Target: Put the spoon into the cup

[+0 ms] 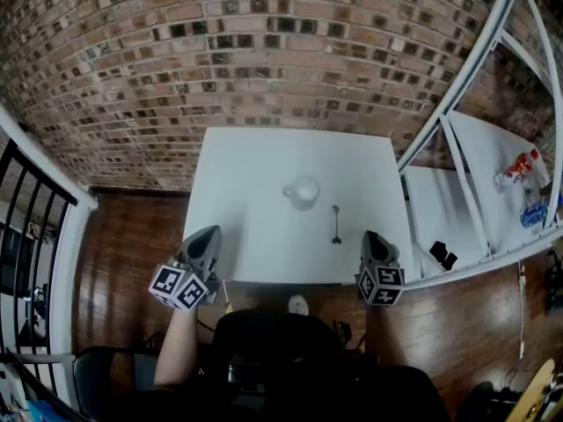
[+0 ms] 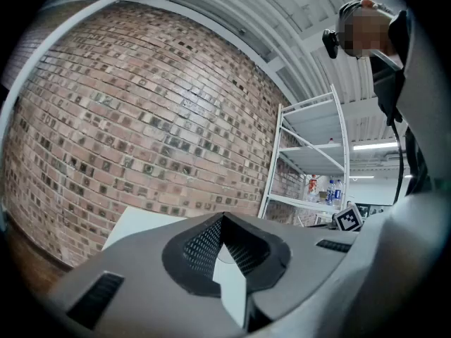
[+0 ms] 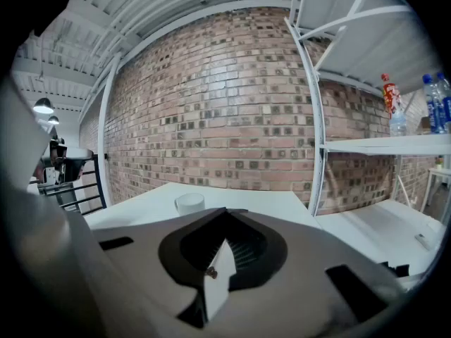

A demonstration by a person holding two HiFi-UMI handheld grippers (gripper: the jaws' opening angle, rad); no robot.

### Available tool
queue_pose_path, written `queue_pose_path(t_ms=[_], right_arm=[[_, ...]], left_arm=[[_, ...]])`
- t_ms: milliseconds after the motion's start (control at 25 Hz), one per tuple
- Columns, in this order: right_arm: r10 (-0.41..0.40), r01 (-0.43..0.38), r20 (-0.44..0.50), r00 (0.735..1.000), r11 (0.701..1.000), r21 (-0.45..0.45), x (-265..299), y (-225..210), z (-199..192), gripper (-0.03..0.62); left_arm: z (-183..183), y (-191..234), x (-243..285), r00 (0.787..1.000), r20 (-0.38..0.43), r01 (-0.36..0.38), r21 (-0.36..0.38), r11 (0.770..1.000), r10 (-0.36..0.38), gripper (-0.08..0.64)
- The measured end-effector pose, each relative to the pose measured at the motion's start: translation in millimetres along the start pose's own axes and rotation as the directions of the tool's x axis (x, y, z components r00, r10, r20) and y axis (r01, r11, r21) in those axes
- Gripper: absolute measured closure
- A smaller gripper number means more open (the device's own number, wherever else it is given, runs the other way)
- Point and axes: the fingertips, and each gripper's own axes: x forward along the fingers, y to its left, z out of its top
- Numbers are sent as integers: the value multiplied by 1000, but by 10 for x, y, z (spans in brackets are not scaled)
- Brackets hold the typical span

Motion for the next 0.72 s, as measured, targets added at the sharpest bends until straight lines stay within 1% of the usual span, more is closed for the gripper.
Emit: queue_pose_path(t_ms=[120, 240, 400, 480, 680, 720], right_arm=[[1, -1, -23, 1000, 1000, -1, 137, 2, -50, 586], [-4, 5, -47, 999, 1000, 6, 193, -9, -134, 586], [19, -20, -105, 994, 1000, -6, 286, 85, -311, 586], [30, -32, -137, 990, 999, -13, 343, 129, -419, 563], [36, -37, -205, 978, 999, -4, 445, 180, -667, 559], [39, -39, -223, 974, 999, 2, 472, 188, -719, 531]], left_arm=[[-26, -3, 34, 1000, 0, -4, 0, 1000, 4, 568], [-101, -23, 45, 1000, -29, -8, 19, 1000, 9, 568], [-158, 6, 23, 998, -51, -27, 21, 999, 28, 568], [-201, 16, 19, 998, -59, -34, 18, 999, 35, 568], [-333, 47, 12, 995, -89, -46, 0, 999, 46, 568], [-345, 54, 17, 994, -95, -47, -4, 999, 47, 568]])
